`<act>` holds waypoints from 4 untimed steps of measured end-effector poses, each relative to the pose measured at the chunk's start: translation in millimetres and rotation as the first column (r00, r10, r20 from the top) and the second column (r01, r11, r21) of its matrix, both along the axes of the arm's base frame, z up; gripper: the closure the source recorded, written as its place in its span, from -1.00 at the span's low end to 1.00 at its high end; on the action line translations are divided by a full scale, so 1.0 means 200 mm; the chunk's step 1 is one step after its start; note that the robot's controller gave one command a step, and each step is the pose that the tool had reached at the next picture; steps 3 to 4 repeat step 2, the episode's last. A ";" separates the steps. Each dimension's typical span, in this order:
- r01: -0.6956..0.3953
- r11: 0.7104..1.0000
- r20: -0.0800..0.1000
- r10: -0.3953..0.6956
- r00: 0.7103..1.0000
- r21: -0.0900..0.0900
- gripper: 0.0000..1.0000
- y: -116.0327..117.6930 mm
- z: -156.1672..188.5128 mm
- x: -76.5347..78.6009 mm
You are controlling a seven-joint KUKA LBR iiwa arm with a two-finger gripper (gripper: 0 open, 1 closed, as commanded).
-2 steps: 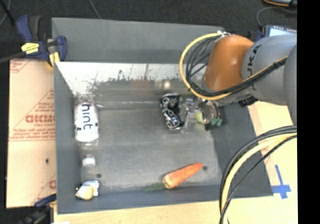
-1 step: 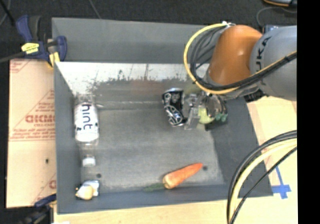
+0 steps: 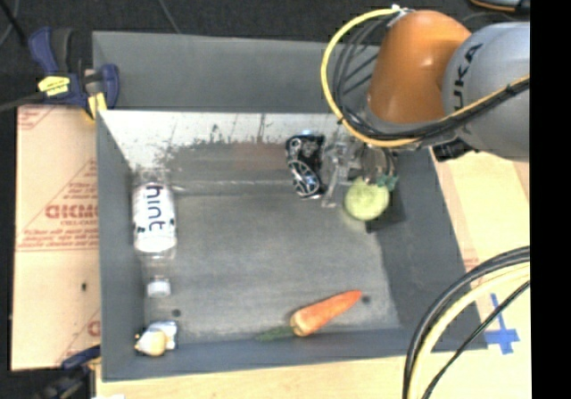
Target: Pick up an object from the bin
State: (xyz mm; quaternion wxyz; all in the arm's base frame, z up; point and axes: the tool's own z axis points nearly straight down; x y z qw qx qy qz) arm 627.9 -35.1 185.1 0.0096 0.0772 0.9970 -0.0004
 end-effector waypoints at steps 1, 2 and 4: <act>0.005 1.000 0.002 -0.005 1.000 0.001 1.00 0.12 0.07 0.03; 0.007 1.000 -0.012 -0.007 1.000 0.002 1.00 0.12 0.23 -0.02; 0.007 1.000 -0.012 -0.007 1.000 0.002 1.00 0.12 0.23 -0.02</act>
Offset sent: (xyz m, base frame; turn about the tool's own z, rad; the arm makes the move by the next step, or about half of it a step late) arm -0.0142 0.0211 0.1357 0.0196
